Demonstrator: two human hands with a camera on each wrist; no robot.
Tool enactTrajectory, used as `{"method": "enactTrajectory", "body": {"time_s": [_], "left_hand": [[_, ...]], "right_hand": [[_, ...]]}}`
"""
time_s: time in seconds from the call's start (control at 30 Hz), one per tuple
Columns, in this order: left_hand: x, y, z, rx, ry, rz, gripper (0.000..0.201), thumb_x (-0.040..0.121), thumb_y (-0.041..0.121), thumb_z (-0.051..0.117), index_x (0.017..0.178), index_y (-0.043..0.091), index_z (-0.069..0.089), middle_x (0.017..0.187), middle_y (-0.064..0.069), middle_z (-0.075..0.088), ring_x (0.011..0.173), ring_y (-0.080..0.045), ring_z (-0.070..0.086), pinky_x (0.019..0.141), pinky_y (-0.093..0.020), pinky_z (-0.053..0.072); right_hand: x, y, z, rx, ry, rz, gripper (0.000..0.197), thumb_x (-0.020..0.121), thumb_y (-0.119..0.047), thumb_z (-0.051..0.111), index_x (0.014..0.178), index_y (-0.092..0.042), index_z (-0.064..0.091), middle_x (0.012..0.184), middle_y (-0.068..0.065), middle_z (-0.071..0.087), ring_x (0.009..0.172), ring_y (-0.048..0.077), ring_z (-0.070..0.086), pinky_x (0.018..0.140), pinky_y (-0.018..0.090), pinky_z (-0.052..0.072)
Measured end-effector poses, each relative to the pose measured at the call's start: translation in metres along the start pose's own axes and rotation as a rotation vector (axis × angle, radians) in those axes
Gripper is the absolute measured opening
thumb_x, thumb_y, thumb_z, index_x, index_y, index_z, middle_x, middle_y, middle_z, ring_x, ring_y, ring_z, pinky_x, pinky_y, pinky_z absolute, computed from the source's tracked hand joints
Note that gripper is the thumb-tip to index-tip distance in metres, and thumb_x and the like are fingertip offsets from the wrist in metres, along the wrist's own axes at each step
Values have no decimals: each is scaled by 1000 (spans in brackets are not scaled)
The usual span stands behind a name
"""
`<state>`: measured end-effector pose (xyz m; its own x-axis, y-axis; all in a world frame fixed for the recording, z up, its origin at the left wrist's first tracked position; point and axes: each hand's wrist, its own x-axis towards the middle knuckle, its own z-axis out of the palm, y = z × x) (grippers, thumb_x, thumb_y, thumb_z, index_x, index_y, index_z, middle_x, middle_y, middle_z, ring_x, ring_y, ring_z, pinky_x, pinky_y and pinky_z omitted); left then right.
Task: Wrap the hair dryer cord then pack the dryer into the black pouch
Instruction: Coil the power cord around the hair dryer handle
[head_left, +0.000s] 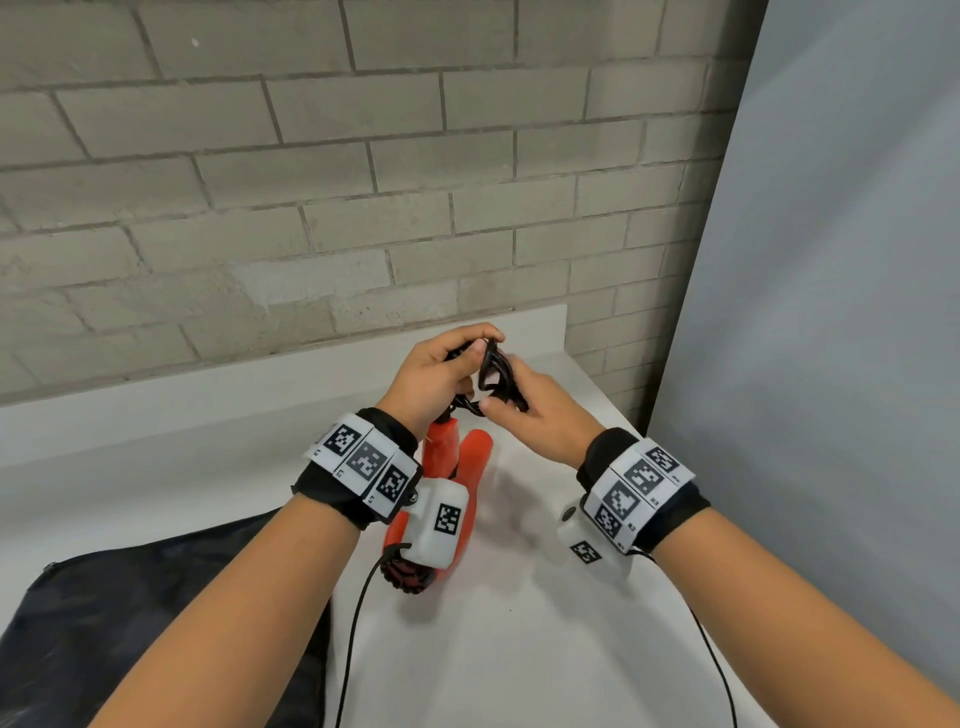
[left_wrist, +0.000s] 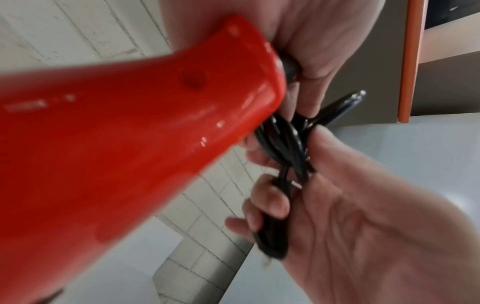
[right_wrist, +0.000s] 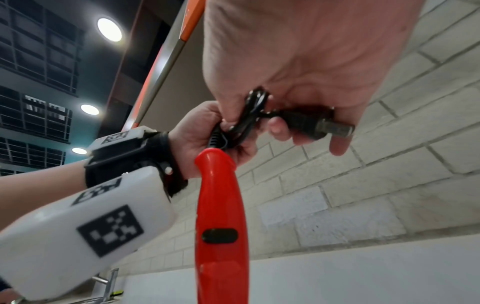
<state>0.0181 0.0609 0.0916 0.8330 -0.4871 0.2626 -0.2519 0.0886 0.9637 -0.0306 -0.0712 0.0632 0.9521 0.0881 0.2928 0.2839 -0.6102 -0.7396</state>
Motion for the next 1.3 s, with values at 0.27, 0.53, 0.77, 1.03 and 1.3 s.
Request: {"method": "enactTrajectory", "body": {"time_s": [0.27, 0.53, 0.77, 1.03, 1.3], "left_hand": [[-2, 2, 0, 65, 42, 57, 16, 87, 13, 54, 77, 20, 64, 59, 15, 62, 47, -1, 43, 45, -12, 35], [0, 2, 0, 178, -29, 63, 17, 80, 2, 63, 88, 17, 64, 83, 7, 62, 67, 11, 58, 62, -3, 43], [0, 3, 2, 237, -69, 81, 19, 79, 6, 66, 85, 23, 60, 83, 3, 59, 66, 3, 60, 64, -12, 50], [-5, 11, 1, 337, -187, 1, 32, 85, 13, 60, 116, 20, 57, 98, -5, 68, 57, 2, 57, 52, -12, 44], [-3, 5, -1, 193, 44, 22, 15, 86, 11, 57, 92, 24, 62, 91, -3, 64, 64, 4, 55, 58, -10, 43]], "right_hand": [[1, 18, -15, -348, 10, 55, 25, 96, -24, 39, 104, -15, 61, 82, -5, 65, 77, 13, 58, 73, 35, 46], [-1, -9, -51, -483, 429, 162, 24, 93, -23, 43, 105, -23, 64, 101, -1, 71, 97, 23, 61, 79, 33, 44], [-11, -29, -52, -566, 551, 42, 23, 93, -24, 45, 105, -22, 65, 106, -2, 69, 100, 26, 57, 88, 40, 41], [-20, -47, -44, -542, 602, -42, 22, 92, -23, 47, 102, -19, 66, 99, 0, 70, 94, 27, 57, 80, 37, 41], [-23, -41, -55, -367, 345, 117, 17, 88, -23, 55, 98, -22, 68, 90, -6, 69, 86, 15, 60, 90, 38, 46]]}}
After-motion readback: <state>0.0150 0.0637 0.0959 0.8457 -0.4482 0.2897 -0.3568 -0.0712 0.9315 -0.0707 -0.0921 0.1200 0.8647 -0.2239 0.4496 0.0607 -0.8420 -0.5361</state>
